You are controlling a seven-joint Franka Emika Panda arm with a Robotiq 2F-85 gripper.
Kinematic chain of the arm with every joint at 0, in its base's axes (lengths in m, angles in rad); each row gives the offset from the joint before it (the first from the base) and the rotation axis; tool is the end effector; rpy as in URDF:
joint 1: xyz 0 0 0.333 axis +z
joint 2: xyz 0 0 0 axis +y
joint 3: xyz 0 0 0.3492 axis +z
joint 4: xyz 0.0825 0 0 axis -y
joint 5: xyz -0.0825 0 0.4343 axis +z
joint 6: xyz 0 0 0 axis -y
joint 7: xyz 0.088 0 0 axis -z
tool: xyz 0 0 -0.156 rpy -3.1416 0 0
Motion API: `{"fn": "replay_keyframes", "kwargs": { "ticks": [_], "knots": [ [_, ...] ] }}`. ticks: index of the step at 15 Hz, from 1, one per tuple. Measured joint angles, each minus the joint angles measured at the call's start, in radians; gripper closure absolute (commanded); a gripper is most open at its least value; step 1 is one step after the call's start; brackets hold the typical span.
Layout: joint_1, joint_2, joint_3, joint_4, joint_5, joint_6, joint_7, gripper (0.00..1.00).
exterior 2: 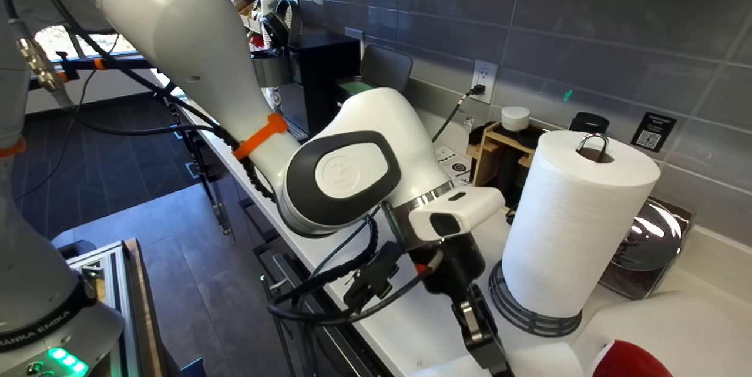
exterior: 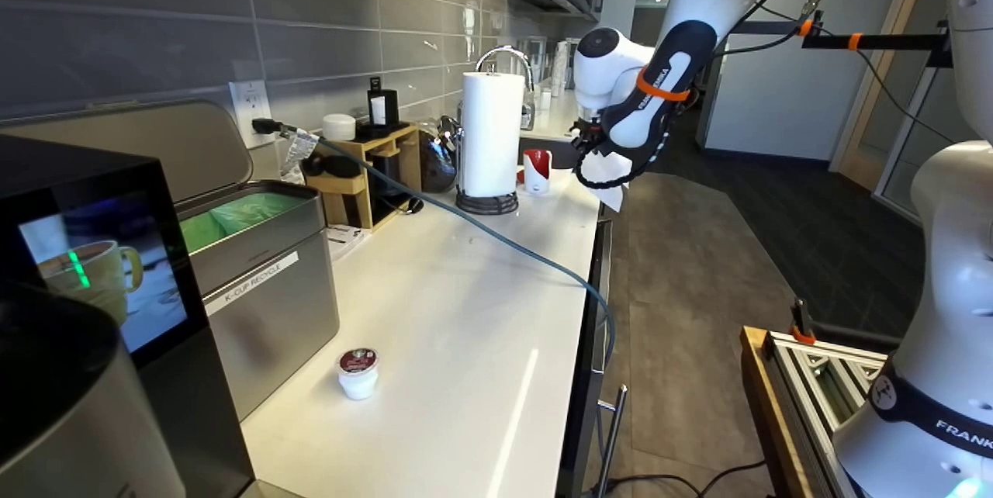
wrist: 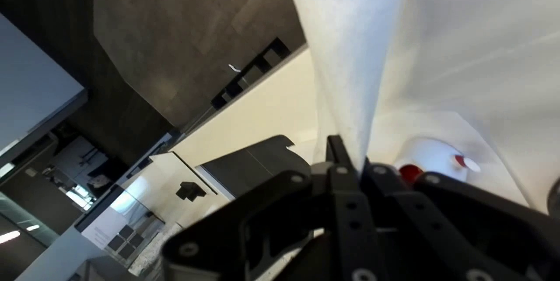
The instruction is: Wipe the counter with the paper towel
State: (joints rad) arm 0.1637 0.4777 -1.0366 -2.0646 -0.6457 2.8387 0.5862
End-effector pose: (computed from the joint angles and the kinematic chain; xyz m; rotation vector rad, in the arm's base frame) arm 0.4817 -0.4954 0.3082 2.2092 -0.8221 0.3615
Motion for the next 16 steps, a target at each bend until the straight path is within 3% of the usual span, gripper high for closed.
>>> {"fn": "replay_keyframes", "kwargs": {
  "ticks": [3, 8, 16],
  "knots": [
    [-0.028, 0.042, 0.026, -0.002, 0.008, -0.021, -0.064, 1.0],
    [-0.17, 0.056, 0.226, -0.009, 0.126, -0.024, -0.236, 1.0],
    [-0.353, 0.055, 0.44, 0.013, 0.294, -0.178, -0.426, 1.0]
  ]
}}
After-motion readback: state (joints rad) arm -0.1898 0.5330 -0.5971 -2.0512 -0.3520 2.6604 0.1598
